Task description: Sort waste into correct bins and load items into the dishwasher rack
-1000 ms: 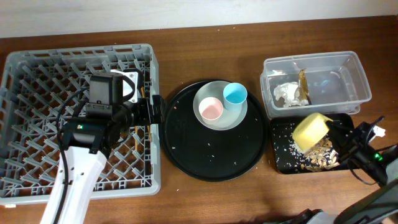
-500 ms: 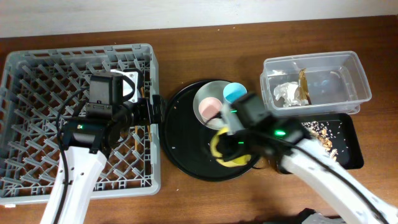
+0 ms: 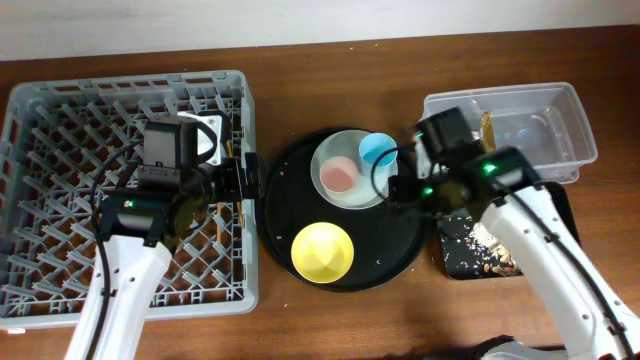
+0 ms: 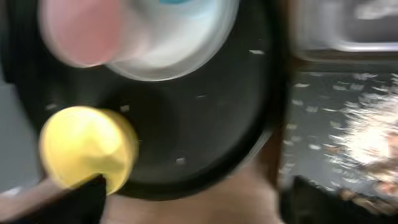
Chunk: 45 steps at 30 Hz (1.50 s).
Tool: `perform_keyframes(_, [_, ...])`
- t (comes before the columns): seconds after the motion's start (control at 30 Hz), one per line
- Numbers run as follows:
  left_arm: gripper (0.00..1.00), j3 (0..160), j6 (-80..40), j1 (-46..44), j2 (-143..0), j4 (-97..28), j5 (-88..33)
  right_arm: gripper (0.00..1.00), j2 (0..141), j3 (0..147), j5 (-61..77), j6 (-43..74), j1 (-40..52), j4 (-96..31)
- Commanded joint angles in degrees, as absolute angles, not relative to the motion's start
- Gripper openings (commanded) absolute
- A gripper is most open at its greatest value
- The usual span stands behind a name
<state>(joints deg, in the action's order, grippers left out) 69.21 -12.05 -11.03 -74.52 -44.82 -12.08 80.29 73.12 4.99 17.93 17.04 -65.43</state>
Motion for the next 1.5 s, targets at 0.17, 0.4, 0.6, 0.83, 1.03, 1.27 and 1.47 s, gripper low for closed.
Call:
perform_keyframes(0.17, [0.61, 69.45, -13.89, -20.14, -74.67, -39.46, -21.80, 0.99, 79.96, 73.38, 2.31, 17.87, 12.01, -65.82])
perform_keyframes(0.4, [0.26, 83.99, -14.35, -35.57, -90.63, -47.83, -11.09, 0.98, 79.96, 73.38, 2.31, 17.87, 12.01, -65.80])
perform_keyframes(0.6, [0.42, 86.85, -12.78, -35.57, -106.34, -48.01, 0.99, 0.99, 79.96, 73.38, 2.31, 17.87, 12.01, -65.80])
perform_keyframes(0.83, [0.23, 86.87, -14.76, -35.46, -114.72, -44.60, 7.16, 0.99, 79.96, 73.38, 2.31, 17.87, 12.01, -65.80])
perform_keyframes(1.03, [0.01, 95.79, -14.72, -35.14, -102.80, -54.28, 6.72, 0.99, 79.96, 73.38, 2.31, 17.87, 12.01, -65.82])
perform_keyframes(1.27, [0.00, 98.19, -2.37, -19.90, -90.96, -61.25, -48.51, 0.99, 79.96, 73.38, 9.89, 19.16, 12.01, -64.90])
perform_keyframes(1.47, [0.00, 98.19, 6.87, -6.57, -91.05, -66.19, -68.31, 0.99, 79.22, 74.06, 85.62, -17.76, 9.93, -52.90])
